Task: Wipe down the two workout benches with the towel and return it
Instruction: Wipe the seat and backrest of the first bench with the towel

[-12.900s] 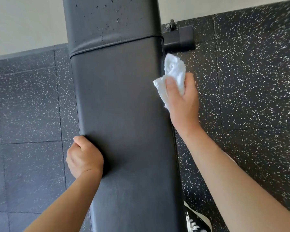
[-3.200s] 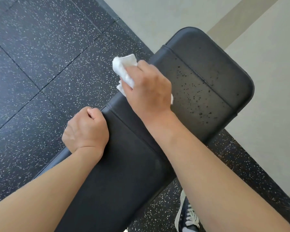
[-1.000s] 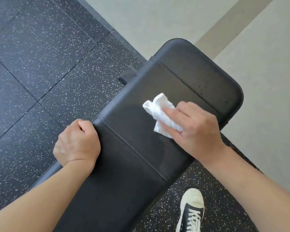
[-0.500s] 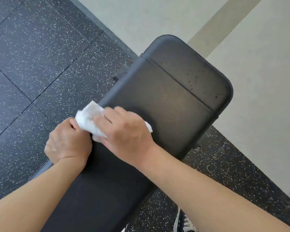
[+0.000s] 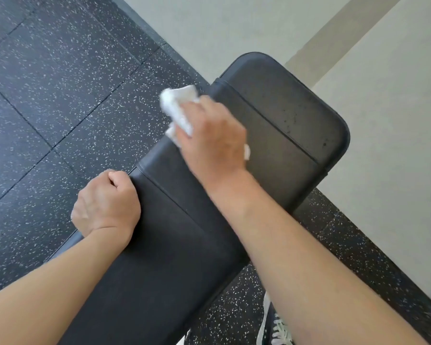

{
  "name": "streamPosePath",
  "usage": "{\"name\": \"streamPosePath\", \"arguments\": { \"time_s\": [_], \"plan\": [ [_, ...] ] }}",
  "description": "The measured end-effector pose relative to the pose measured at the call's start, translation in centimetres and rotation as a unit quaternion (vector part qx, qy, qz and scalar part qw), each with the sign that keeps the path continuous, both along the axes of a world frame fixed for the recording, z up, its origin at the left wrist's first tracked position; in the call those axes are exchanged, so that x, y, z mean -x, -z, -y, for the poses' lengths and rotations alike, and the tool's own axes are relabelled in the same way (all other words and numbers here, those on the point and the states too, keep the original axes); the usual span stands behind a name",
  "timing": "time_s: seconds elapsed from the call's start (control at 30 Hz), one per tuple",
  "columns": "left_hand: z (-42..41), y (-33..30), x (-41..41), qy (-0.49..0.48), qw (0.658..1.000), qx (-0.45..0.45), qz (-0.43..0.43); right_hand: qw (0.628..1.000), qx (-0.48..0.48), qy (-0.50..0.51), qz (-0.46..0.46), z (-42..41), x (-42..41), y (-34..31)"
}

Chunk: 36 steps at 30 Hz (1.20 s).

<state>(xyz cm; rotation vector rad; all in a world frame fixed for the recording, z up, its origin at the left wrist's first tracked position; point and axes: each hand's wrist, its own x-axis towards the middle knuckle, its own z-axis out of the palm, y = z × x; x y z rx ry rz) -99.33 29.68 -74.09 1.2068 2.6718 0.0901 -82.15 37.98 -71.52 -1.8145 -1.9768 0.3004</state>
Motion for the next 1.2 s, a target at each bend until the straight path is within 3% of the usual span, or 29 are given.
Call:
{"name": "streamPosePath", "arguments": {
  "time_s": [0.13, 0.3, 0.4, 0.5, 0.67, 0.87, 1.07, 1.2],
  "plan": [
    [-0.1, 0.0, 0.0, -0.005, 1.0, 0.007, -0.003, 0.99, 0.018, -0.133, 0.048, 2.4, 4.4, 0.8],
    [0.0, 0.0, 0.2, -0.005, 1.0, 0.011, 0.007, 0.98, -0.027, -0.198, 0.017, 7.0, -1.8, 1.0],
    [0.1, -0.1, 0.0, 0.002, 1.0, 0.003, 0.011, 0.977, -0.088, -0.186, 0.045, 7.5, -9.0, 1.3],
    [0.1, -0.1, 0.2, -0.003, 1.0, 0.009, 0.009, 0.989, -0.097, -0.093, 0.054, 5.0, -12.6, 1.4],
    [0.1, -0.1, 0.1, -0.001, 1.0, 0.007, 0.019, 1.0, -0.02, 0.007, 0.017, -0.4, -5.3, 0.3],
    [0.0, 0.1, 0.2, -0.018, 0.999, 0.015, 0.027, 0.983, 0.036, -0.154, 0.096, -1.0, 6.6, 0.6],
    [0.1, 0.0, 0.2, -0.019, 0.999, 0.026, 0.035, 0.977, 0.007, -0.214, -0.007, 3.4, 2.7, 0.0],
    [0.1, -0.1, 0.1, -0.017, 0.998, 0.017, 0.053, 0.978, -0.007, -0.205, 0.034, 1.5, -1.1, -0.5]
  ]
}}
